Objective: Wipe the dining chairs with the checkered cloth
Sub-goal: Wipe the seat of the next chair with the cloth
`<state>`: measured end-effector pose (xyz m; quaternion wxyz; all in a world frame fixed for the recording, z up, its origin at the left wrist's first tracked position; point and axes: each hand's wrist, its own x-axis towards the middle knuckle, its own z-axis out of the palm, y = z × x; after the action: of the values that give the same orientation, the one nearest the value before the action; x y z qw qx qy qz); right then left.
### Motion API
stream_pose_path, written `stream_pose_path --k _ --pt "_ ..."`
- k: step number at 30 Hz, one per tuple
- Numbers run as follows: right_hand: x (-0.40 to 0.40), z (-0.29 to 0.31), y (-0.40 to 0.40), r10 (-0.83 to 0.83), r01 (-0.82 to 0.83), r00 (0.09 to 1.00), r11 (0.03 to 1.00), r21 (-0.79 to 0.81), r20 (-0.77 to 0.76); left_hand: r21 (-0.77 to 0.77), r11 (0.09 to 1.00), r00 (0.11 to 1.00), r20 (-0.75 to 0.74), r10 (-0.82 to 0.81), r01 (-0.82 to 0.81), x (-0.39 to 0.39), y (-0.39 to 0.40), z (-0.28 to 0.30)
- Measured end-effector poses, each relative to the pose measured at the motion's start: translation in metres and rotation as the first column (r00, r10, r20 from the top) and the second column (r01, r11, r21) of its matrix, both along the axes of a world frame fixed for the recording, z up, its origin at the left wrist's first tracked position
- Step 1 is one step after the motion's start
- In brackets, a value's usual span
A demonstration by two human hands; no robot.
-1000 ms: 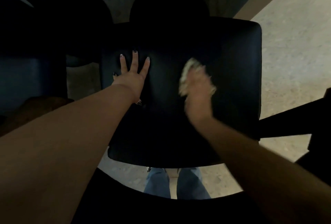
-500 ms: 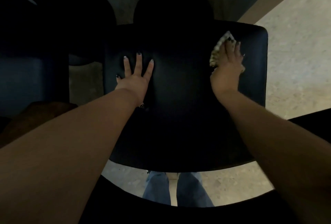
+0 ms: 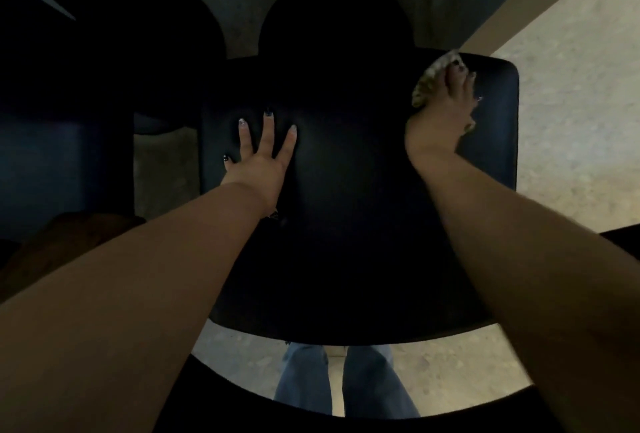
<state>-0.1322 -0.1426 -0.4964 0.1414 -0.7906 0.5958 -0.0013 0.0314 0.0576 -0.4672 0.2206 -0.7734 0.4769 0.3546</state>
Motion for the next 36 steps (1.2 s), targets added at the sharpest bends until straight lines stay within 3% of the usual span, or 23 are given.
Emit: stream_pose_path --k 1,3,5,6,7,9,11,13,14,16,18,20,21,22,24,25,26,27,29,31,33,34,36 --pt "0.02 -0.001 0.016 0.01 -0.01 1.0 1.0 0.001 0.003 0.003 1.0 1.0 0.0 0.0 0.0 0.001 0.0 0.0" --pt "0.049 -0.006 0.064 0.278 -0.281 0.958 0.959 0.026 0.072 0.011 1.0 1.0 0.01 -0.007 0.007 0.002 0.001 -0.001" --pt "0.04 -0.005 0.109 0.657 -0.67 0.74 0.738 0.079 0.143 0.013 1.0 1.0 0.006 -0.009 0.009 0.002 0.001 -0.001" --pt "0.022 -0.002 0.113 0.765 -0.783 0.618 0.619 0.058 0.182 0.01 1.0 1.0 -0.002 -0.008 0.008 0.002 0.0 -0.001" --pt "0.0 0.002 0.106 0.77 -0.796 0.595 0.605 0.033 0.233 0.006 1.0 1.0 -0.004 -0.006 0.006 0.002 0.0 -0.001" --pt "-0.048 0.0 0.081 0.525 -0.558 0.81 0.827 0.068 0.26 0.001 1.0 1.0 0.003 -0.006 0.006 0.002 0.001 -0.001" --pt "-0.087 0.001 0.064 0.091 -0.102 0.981 0.993 0.058 0.169 -0.004 1.0 1.0 0.006 0.0 0.0 0.001 0.001 -0.001" --pt "-0.085 -0.002 0.078 -0.236 0.235 0.972 0.971 0.055 0.019 -0.009 1.0 1.0 0.007 0.001 -0.001 0.001 0.001 0.0" --pt "-0.072 -0.002 0.098 -0.265 0.267 0.963 0.962 0.051 -0.056 -0.008 1.0 1.0 0.002 0.001 -0.001 0.001 0.0 0.002" --pt "-0.039 0.001 0.151 -0.085 0.089 0.995 0.993 0.072 -0.06 0.001 1.0 1.0 -0.013 0.004 -0.004 0.002 -0.001 0.004" --pt "-0.019 -0.003 0.202 0.313 -0.314 0.949 0.948 0.05 0.028 0.003 1.0 1.0 -0.008 0.001 -0.001 0.002 0.0 0.003" --pt "-0.023 -0.007 0.21 0.747 -0.751 0.66 0.652 0.108 0.081 0.001 1.0 1.0 0.0 0.002 -0.002 0.003 0.0 0.002" --pt "-0.033 -0.009 0.188 0.811 -0.82 0.569 0.547 0.165 0.138 -0.001 1.0 1.0 0.0 0.0 0.0 0.002 0.0 0.002" --pt "-0.038 -0.007 0.163 0.799 -0.818 0.574 0.553 0.157 0.179 -0.003 1.0 1.0 -0.002 -0.003 0.003 0.002 0.0 0.001" --pt "-0.056 -0.003 0.102 0.535 -0.567 0.792 0.824 0.028 0.293 -0.004 1.0 1.0 -0.008 0.001 -0.001 0.002 0.0 0.0" --pt "-0.07 0.001 0.074 0.26 -0.284 0.913 0.958 0.032 0.316 -0.004 1.0 1.0 -0.008 0.002 -0.002 0.002 0.0 0.0" --pt "-0.08 0.003 0.048 -0.017 -0.006 0.954 0.997 0.073 0.299 -0.006 1.0 1.0 -0.003 0.002 -0.002 0.001 0.0 -0.001" --pt "-0.082 0.009 0.029 -0.264 0.24 0.934 0.963 0.127 0.242 -0.008 1.0 1.0 0.004 0.001 -0.001 0.001 0.0 -0.002" --pt "-0.072 0.002 0.024 -0.396 0.384 0.914 0.914 0.13 0.083 -0.011 1.0 1.0 0.011 0.004 -0.003 0.0 0.0 -0.002" --pt "-0.049 -0.001 0.059 -0.219 0.217 0.974 0.975 0.039 0.059 -0.01 1.0 1.0 0.011 0.0 0.0 0.0 -0.001 -0.002" --pt "-0.028 -0.007 0.114 0.121 -0.123 0.991 0.992 0.034 0.054 -0.004 1.0 1.0 0.009 0.001 -0.001 0.0 0.0 -0.002" --pt "-0.023 -0.005 0.14 0.32 -0.327 0.943 0.942 0.07 0.093 -0.004 1.0 1.0 0.01 0.003 -0.003 0.001 0.0 -0.001" --pt "-0.033 0.001 0.156 0.707 -0.721 0.69 0.689 0.07 0.151 -0.005 1.0 1.0 0.013 0.005 -0.005 0.001 0.0 0.0"
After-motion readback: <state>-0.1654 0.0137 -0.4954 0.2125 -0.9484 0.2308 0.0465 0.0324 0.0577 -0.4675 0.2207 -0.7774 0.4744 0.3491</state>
